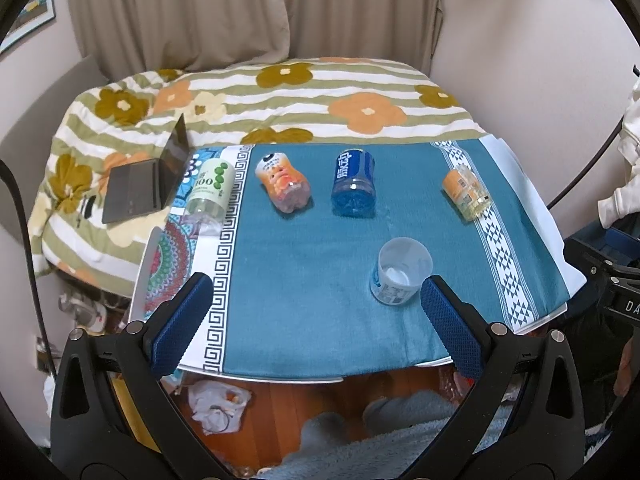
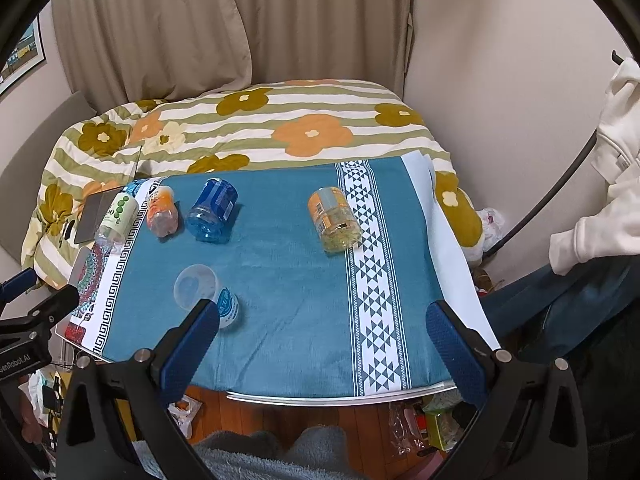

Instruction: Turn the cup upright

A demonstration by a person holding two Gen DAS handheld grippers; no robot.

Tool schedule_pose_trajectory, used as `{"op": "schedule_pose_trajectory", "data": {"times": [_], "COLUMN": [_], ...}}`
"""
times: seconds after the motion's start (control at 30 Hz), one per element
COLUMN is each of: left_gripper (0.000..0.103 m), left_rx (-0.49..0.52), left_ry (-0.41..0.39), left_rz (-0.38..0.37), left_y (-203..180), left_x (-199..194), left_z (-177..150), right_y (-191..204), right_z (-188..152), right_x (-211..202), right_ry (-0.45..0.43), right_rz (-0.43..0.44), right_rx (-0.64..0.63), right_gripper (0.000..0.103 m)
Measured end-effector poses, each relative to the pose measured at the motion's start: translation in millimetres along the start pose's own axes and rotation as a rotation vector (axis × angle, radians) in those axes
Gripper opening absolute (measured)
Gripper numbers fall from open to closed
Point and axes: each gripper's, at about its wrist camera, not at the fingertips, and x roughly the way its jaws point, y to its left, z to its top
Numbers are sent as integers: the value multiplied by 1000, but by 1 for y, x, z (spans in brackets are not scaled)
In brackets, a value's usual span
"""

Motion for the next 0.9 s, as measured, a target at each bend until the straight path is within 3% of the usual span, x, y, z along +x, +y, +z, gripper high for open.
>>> {"op": "schedule_pose_trajectory", "data": {"times": [0.9], "left_gripper": [103], "left_rx": [3], "left_ry": [-6], "left_rz": [17], "left_y": [8], "left_x": [-3], "left_z": [2], "right_y": [0], "right_z": [1], "right_x": [-1], "right_ry": [-4], "right_rz": [-1], "right_rx": [-2], "right_gripper": [103]}}
